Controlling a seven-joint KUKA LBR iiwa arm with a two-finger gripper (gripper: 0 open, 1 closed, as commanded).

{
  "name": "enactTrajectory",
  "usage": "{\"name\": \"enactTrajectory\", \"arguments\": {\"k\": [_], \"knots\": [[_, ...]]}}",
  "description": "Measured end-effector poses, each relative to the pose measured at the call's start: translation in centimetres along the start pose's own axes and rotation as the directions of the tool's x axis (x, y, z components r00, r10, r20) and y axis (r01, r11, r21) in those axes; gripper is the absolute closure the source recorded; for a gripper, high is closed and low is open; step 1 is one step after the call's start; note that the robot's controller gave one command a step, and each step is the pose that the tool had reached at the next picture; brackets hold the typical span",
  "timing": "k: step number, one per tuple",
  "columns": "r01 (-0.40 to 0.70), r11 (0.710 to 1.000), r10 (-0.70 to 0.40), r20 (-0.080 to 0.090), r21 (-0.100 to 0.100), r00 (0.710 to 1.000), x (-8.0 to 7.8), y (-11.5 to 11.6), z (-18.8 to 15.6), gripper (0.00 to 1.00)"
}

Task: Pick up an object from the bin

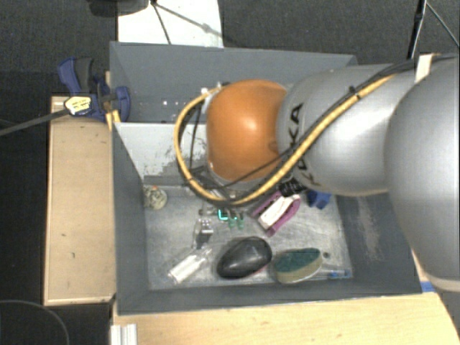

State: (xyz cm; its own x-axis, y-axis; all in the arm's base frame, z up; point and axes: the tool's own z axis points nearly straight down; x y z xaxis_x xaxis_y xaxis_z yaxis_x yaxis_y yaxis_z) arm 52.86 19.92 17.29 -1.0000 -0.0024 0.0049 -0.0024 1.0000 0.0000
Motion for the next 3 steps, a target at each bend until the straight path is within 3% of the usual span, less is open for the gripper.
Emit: {"name": "enactTrajectory", "arguments": {"k": [1,2,3], "knots": [[0.395,0.919,-0.395,0.022,0.002,0.919,4.5,1.9,10.0,0.0],[0.346,0.938,-0.346,0.01,0.001,0.938,5.0,-0.1,7.1,0.0],[0.315,0.949,-0.315,0.01,0.0,0.949,3.4,-0.6,6.5,0.0]]}}
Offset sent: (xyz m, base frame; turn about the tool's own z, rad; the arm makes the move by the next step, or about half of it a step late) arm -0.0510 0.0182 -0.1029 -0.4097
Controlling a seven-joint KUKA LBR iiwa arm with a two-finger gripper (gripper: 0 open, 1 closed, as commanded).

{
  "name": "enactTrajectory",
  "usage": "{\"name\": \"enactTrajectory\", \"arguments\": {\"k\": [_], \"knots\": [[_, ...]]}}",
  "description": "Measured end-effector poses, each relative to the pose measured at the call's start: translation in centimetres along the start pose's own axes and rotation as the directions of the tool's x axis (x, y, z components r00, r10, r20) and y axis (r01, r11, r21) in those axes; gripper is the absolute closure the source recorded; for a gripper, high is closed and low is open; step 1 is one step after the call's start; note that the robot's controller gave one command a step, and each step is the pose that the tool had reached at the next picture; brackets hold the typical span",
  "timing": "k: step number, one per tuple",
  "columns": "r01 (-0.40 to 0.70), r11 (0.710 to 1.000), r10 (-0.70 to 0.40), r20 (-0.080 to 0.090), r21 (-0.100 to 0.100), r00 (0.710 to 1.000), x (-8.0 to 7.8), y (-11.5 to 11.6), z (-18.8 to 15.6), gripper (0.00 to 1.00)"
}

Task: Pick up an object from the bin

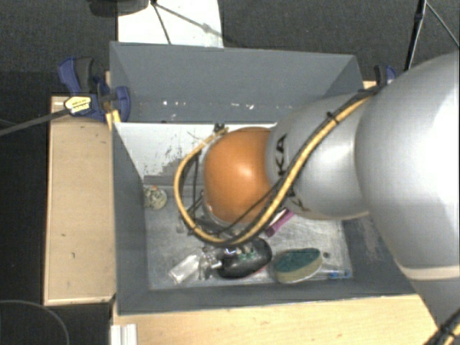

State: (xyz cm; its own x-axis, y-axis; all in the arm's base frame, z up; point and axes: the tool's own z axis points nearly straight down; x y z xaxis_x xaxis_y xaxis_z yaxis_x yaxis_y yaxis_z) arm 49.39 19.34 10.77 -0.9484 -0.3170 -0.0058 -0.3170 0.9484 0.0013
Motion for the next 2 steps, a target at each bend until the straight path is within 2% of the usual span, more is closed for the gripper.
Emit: {"name": "enactTrajectory", "arguments": {"k": [1,2], "knots": [[0.073,0.997,-0.073,-0.001,0.0,0.997,0.09,-0.47,3.64,0.0],[0.065,0.998,-0.065,-0.001,0.0,0.998,0.0,-0.45,3.59,0.0]]}}
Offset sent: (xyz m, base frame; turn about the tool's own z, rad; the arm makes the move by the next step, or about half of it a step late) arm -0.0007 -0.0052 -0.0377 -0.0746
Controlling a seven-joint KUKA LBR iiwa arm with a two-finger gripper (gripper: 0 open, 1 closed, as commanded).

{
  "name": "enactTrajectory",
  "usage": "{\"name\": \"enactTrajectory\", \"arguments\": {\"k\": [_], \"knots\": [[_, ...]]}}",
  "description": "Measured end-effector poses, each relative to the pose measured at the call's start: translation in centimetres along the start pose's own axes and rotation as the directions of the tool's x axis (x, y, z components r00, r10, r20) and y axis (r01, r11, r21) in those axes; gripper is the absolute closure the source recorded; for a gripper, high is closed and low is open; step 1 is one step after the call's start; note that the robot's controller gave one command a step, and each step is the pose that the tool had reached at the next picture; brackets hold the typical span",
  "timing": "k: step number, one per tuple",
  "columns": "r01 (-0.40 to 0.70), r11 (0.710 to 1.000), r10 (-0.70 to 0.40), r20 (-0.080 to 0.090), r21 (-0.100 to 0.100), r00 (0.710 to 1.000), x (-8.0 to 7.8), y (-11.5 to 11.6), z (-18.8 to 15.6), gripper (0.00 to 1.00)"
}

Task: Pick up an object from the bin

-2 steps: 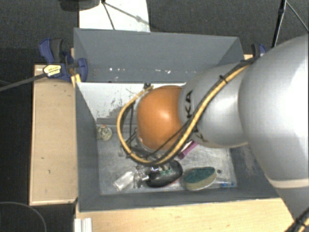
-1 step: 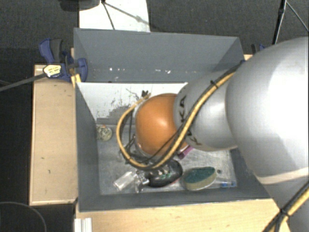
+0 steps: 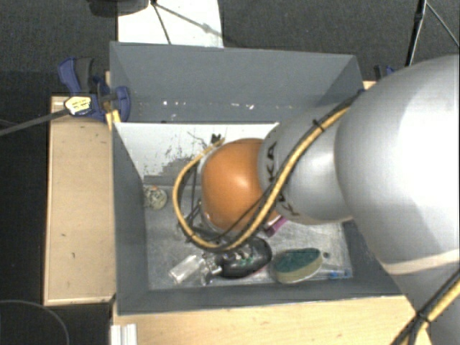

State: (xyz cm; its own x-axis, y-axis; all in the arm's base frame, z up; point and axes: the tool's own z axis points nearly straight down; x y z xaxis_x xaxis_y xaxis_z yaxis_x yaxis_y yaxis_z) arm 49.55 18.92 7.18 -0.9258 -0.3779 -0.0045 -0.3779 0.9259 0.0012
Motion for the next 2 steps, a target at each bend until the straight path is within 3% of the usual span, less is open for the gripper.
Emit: {"name": "enactTrajectory", "arguments": {"k": [1,2], "knots": [[-0.005,1.0,0.005,0.005,0.0,1.0,-0.2,0.0,-0.2,1.0],[-0.014,1.0,0.014,0.002,0.001,1.0,-0.3,0.0,-3.9,1.0]]}}
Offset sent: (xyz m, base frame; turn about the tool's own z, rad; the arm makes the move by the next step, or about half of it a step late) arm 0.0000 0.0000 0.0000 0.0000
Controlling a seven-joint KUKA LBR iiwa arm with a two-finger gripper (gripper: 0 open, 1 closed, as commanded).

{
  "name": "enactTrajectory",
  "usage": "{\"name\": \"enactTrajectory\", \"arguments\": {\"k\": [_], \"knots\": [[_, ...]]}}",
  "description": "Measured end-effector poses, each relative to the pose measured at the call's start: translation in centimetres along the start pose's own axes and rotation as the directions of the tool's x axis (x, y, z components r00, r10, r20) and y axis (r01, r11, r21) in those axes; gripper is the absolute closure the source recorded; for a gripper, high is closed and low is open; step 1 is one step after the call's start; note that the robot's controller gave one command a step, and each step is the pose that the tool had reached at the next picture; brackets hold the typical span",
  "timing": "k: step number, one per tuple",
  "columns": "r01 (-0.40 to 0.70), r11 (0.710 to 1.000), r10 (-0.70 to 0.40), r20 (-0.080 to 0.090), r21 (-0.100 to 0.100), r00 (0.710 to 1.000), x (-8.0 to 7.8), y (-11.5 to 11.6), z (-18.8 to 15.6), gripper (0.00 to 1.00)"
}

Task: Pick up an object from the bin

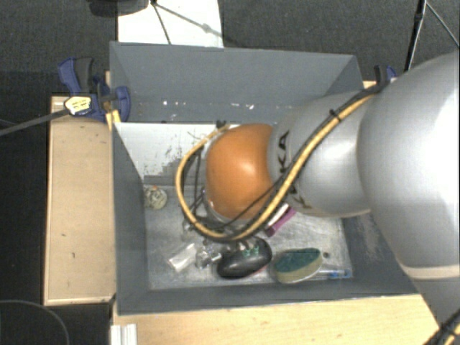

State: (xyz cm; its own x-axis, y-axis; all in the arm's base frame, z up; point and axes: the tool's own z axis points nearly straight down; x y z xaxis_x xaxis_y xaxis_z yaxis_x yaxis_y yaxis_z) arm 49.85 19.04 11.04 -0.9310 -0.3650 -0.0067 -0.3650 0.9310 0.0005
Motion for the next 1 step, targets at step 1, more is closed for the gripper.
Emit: {"name": "enactTrajectory", "arguments": {"k": [1], "knots": [[-0.008,1.0,0.008,0.0,0.0,1.0,-0.17,0.01,-3.22,1.0]]}}
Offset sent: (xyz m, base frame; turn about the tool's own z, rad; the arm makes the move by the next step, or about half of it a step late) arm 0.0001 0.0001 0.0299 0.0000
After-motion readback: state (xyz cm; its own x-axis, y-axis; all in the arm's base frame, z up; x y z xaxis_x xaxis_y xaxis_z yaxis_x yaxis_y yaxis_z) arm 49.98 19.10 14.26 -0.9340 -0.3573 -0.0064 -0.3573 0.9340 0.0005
